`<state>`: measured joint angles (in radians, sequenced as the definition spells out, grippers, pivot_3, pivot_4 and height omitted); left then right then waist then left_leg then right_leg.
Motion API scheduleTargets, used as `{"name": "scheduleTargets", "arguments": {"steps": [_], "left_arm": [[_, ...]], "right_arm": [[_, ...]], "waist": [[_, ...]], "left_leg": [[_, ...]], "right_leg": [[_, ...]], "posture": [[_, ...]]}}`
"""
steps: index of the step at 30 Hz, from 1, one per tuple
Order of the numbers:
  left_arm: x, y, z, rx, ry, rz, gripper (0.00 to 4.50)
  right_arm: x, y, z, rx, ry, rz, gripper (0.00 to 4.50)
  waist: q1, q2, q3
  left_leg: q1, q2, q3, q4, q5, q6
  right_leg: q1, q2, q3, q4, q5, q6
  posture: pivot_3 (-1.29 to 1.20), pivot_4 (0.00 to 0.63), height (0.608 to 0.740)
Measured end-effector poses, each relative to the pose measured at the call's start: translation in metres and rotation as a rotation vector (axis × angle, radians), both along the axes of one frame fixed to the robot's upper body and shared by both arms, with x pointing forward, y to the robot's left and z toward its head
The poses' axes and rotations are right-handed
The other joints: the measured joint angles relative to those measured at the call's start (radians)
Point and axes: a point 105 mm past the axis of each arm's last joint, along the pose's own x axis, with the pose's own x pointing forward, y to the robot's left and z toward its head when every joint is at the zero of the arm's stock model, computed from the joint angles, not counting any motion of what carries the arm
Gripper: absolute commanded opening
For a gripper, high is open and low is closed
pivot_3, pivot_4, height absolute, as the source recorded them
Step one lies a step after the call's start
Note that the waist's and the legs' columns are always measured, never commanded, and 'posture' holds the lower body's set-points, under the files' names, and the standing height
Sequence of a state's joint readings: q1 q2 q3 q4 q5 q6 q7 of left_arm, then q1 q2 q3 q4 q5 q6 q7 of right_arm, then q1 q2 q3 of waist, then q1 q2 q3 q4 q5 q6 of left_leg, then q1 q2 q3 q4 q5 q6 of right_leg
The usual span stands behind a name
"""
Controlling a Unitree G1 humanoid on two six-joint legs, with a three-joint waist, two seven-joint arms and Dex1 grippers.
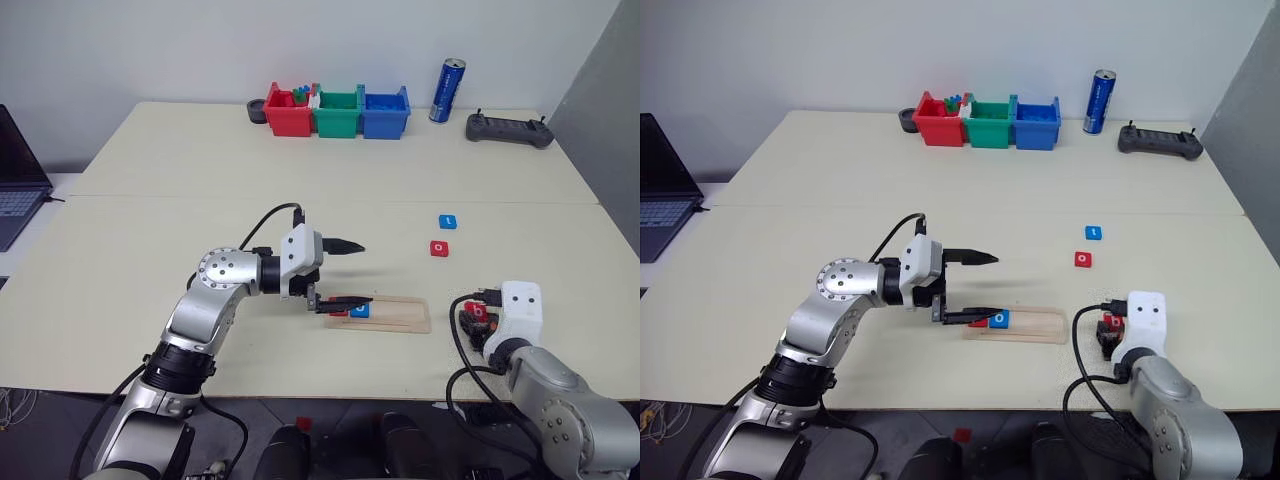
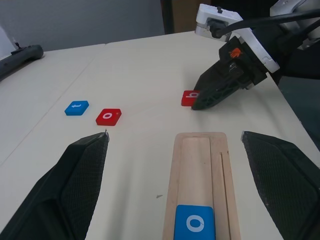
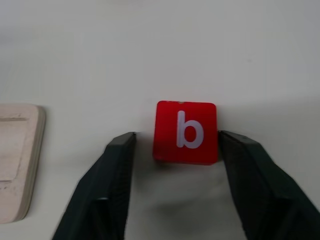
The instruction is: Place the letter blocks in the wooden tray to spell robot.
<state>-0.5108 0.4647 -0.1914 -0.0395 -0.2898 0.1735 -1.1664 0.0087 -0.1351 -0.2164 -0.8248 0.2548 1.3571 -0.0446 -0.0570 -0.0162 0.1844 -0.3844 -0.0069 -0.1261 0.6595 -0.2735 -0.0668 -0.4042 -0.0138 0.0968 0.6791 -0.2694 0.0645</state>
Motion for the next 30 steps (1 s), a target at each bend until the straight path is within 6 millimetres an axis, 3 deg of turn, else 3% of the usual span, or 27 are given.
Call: {"name": "scheduleTargets", "arguments": {"steps": [3,6,9,13,15,17,20,25,30], "left_arm": [[0.000,0.000,0.000,0.000,0.001,0.001,4.50],[0.001,0.000,-0.001,-0.001,0.000,0.003,4.50],[0.001,-0.001,-0.001,-0.008,0.002,0.005,4.50],[0.004,-0.002,0.002,-0.011,-0.005,0.007,4.50],[0.006,-0.002,0.001,-0.015,-0.004,0.007,4.50],[0.006,-0.001,-0.001,-0.013,-0.003,0.002,4.50],[0.005,-0.001,-0.001,-0.011,-0.005,-0.005,4.50],[0.001,-0.005,-0.003,0.000,-0.007,-0.039,4.50],[0.001,-0.005,-0.003,0.002,-0.008,-0.044,4.50]], "right_arm": [[0.003,-0.002,0.003,-0.013,-0.006,0.000,4.46],[0.013,-0.013,0.015,-0.065,-0.046,-0.029,4.46],[0.033,-0.016,0.050,-0.110,-0.184,-0.023,4.46],[0.065,-0.003,0.105,-0.183,-0.398,0.246,4.46],[0.071,0.004,0.114,-0.228,-0.447,0.429,4.46],[0.073,0.005,0.108,-0.281,-0.439,0.636,4.46],[0.065,-0.002,0.084,-0.293,-0.354,0.895,4.46],[0.051,-0.012,0.055,-0.274,-0.216,1.168,4.46],[0.039,-0.028,0.031,-0.274,-0.054,1.303,4.46]], "waist": [[0.000,0.000,0.000],[0.000,0.000,0.000],[-0.003,0.000,0.000],[-0.003,0.001,0.001],[0.001,0.000,0.001],[0.004,0.000,0.002],[0.004,-0.001,0.002],[-0.001,-0.001,0.002],[0.000,-0.001,0.002]], "left_leg": [[0.000,0.000,0.000,0.000,0.000,0.000],[0.000,0.000,0.001,0.000,0.000,0.000],[0.000,0.000,0.001,0.000,0.000,0.000],[0.000,0.000,0.001,0.000,0.000,0.000],[-0.001,-0.001,0.001,-0.001,0.000,0.000],[-0.002,-0.001,0.001,-0.001,-0.001,0.001],[-0.003,-0.002,0.002,-0.001,-0.001,0.002],[-0.001,-0.001,0.002,0.000,-0.001,0.002],[-0.001,-0.001,0.002,0.001,-0.001,0.002]], "right_leg": [[0.000,0.000,0.000,0.000,0.000,0.000],[0.000,0.000,0.000,0.000,0.000,0.000],[-0.001,0.000,0.000,0.000,0.000,0.000],[0.000,0.000,0.000,-0.001,0.000,0.000],[0.000,0.000,-0.001,-0.003,0.000,0.000],[0.000,-0.001,-0.001,-0.005,0.000,0.000],[0.000,-0.002,-0.001,-0.006,0.000,0.000],[0.000,-0.002,0.000,-0.004,0.000,0.000],[0.000,-0.002,0.000,-0.003,0.000,0.000]], "posture": [[0.00,0.150,0.740],[0.00,0.150,0.740],[0.00,0.150,0.740],[0.00,0.150,0.740],[0.00,0.150,0.740],[0.00,0.150,0.740],[0.00,0.150,0.740],[0.00,0.150,0.740],[0.00,0.150,0.740]]}}
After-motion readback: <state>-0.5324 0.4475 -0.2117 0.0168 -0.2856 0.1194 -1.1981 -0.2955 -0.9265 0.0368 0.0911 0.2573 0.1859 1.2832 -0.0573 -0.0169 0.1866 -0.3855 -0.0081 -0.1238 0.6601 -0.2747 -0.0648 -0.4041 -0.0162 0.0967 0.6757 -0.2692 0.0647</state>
